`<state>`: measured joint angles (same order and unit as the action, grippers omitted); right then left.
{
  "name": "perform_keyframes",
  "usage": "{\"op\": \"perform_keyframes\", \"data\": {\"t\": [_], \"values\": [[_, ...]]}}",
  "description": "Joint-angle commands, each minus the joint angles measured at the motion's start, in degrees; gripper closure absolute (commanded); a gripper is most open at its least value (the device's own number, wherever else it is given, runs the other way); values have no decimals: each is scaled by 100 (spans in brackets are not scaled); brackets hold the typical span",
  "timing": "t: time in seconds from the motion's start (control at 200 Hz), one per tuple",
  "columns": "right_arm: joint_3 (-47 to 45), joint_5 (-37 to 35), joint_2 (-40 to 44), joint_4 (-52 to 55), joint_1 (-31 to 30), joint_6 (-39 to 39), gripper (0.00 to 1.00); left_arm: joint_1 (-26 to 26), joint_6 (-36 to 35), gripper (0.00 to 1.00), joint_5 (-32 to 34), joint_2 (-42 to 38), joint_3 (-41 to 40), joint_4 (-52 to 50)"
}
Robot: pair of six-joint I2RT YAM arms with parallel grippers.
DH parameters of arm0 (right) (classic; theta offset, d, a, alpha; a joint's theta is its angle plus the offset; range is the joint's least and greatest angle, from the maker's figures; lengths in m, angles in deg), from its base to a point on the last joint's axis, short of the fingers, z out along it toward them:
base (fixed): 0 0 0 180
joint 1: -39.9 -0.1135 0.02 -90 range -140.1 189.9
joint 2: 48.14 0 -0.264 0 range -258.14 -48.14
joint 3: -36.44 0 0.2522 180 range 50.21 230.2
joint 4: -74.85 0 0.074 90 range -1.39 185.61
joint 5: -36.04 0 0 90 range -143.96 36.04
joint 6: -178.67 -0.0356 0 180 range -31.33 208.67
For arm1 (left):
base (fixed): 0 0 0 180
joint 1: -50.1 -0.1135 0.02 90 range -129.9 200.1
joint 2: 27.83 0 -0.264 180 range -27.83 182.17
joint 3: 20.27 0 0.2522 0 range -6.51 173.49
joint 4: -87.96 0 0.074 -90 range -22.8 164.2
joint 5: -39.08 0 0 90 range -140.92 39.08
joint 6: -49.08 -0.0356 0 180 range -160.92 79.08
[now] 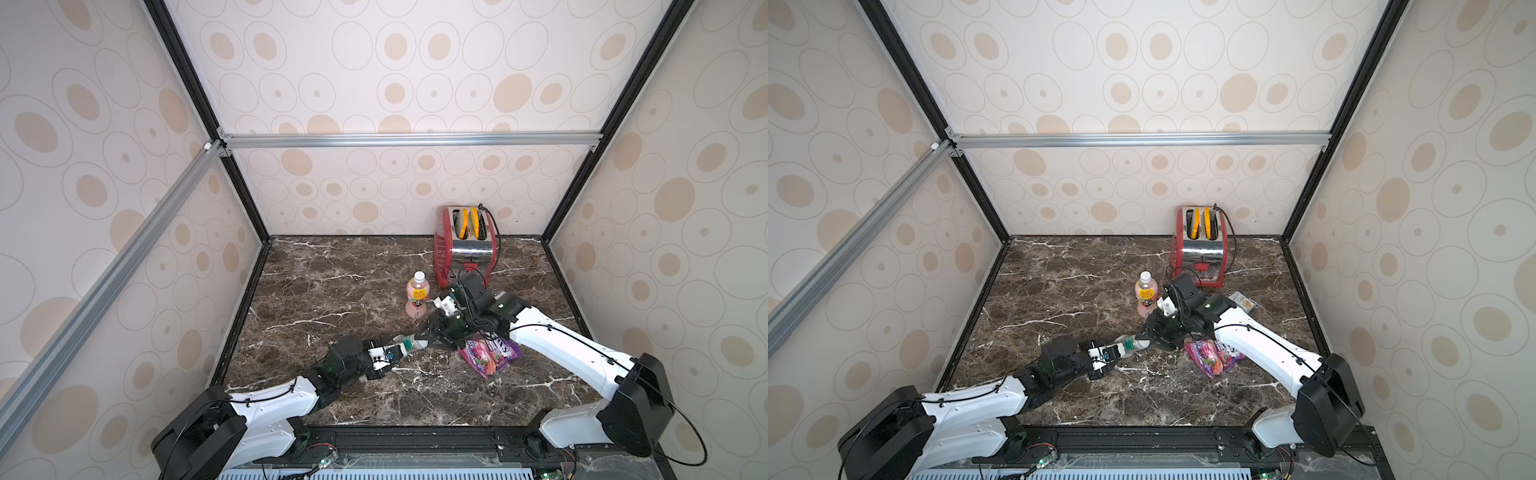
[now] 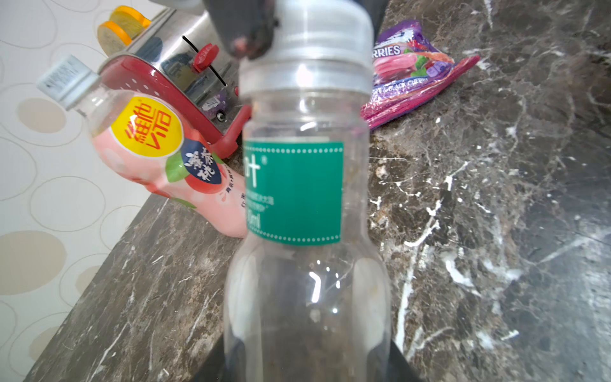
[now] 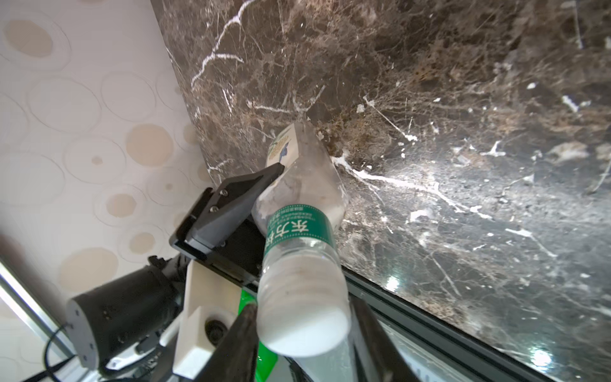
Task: Screw on the bottle caps
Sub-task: Screw the bottle cap onto the plastic bottle.
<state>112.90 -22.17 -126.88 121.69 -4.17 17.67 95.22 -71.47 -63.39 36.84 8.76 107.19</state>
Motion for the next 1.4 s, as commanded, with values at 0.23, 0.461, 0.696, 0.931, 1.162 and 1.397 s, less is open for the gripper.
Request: {"op": "perform_keyframes", "data": {"t": [0.23, 0.461, 0.696, 0.931, 1.162, 1.397], "values": [[1684, -1436, 366, 1864, 107, 2902, 22, -442, -54, 56, -948, -268, 623, -258], [2360, -1492, 369, 2647, -275, 7981, 20, -588, -164, 56, -2128, 69, 1288, -1510], [2029, -2286, 247, 2704, -660, 11233, 22, -592, -121, 57, -2634, 278, 1557, -1815], [1789, -1935, 443, 2735, -850, 13320, 26, -715, 44, 57, -2816, 514, 1636, -1713], [1611, -2374, 254, 2496, -1170, 14241, 39, -816, 243, 57, -3005, 578, 1602, -1450], [1400, -2455, 271, 2225, -1252, 14484, 44, -834, 311, 57, -3069, 609, 1589, -1353]]}}
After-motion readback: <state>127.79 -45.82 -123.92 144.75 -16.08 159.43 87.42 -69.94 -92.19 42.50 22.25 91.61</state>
